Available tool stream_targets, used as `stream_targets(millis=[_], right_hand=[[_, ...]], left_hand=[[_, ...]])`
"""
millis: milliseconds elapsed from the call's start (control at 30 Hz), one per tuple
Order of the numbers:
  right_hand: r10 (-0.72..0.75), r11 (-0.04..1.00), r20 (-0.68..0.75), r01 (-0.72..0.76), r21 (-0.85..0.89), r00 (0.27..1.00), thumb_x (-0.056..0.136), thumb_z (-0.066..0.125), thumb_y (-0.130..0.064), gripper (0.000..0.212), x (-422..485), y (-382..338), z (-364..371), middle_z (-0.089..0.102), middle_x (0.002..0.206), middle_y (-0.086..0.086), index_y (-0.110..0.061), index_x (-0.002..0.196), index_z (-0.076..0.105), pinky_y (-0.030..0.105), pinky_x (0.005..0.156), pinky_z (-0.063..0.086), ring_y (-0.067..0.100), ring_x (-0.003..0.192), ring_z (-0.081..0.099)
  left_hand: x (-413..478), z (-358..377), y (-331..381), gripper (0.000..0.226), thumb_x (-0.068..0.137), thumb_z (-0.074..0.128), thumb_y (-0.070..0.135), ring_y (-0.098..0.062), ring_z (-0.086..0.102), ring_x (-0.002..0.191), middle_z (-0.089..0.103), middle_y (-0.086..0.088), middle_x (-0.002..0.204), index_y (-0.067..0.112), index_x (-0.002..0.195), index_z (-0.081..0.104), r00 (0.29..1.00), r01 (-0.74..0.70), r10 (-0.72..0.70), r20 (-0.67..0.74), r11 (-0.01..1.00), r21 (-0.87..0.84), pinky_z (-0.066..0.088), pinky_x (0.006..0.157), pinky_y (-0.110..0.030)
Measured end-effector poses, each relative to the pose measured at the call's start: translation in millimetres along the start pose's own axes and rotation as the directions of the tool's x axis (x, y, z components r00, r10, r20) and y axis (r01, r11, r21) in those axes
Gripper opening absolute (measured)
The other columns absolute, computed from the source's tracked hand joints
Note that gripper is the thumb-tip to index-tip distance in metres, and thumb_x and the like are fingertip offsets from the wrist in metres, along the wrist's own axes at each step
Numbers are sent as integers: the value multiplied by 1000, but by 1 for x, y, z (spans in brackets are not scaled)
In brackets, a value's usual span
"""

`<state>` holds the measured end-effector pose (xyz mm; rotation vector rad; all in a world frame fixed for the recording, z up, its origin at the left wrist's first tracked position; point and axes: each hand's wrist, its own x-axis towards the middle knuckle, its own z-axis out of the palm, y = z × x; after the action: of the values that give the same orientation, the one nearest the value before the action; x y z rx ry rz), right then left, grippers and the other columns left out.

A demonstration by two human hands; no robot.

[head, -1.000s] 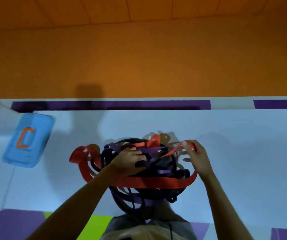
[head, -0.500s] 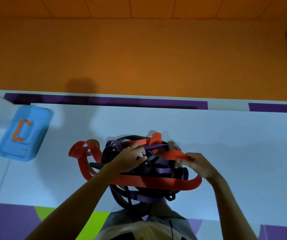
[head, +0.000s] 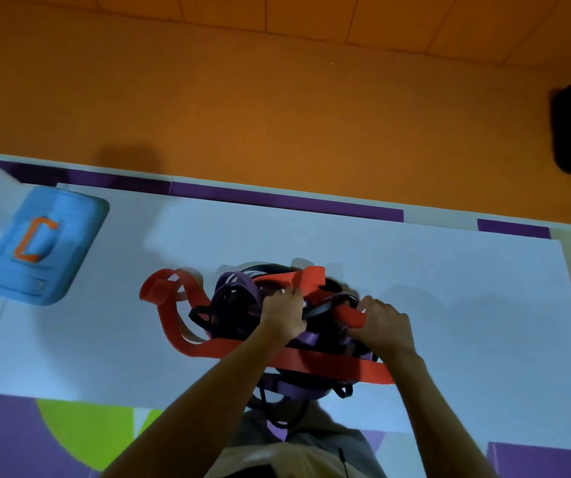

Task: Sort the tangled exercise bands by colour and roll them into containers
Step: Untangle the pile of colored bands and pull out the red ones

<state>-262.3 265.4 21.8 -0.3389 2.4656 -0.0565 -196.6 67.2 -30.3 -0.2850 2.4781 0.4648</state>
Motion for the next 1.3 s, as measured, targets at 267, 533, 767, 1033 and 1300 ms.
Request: stream_targets(millis=[267,533,767,1033,1300], right_hand=[[-41,999,152,37,23,987,74,65,-54,47,3,-18,13,74,104,-10,-41,118,60,35,81,54,22,100,69],[-84,989,133,67,129,988,63,69,-58,31,-19,-12,-6,71,85,-20,-45,91,67,34,76,56,5,83,66],[-43,960,123,7,280,991,64,74,-50,42,-37,-14,-6,69,95,-12,-33,100,60,35,84,54,15,91,66],[64,930,-55,-39,366,996,79,83,-53,38,-43,2,8,69,88,-9,-30,97,59,38,76,55,17,84,67],[102,681,-317,166,713,943,95,69,-54,23,-50,8,-23,69,75,-19,-32,100,74,26,69,48,3,69,62]], left_hand=[[-17,2,-15,30,90,68,32,-32,59,112,62,-7,121,14,115,67,979,-146,160,-125,982,119,47,86,-39],[-28,-22,-33,45,97,64,34,-31,62,111,71,-9,113,16,136,52,907,-277,300,-296,953,119,48,88,-44],[-13,-67,-60,32,88,77,44,-23,63,95,70,0,99,24,110,66,915,-396,361,-180,887,-237,45,73,-35],[-6,-75,-88,33,96,68,40,-25,66,94,67,2,95,21,109,45,939,-321,277,-203,917,-237,47,77,-41],[31,-72,-86,44,95,57,66,-24,68,97,70,5,99,28,115,63,988,-129,82,-132,907,-400,50,83,-39]])
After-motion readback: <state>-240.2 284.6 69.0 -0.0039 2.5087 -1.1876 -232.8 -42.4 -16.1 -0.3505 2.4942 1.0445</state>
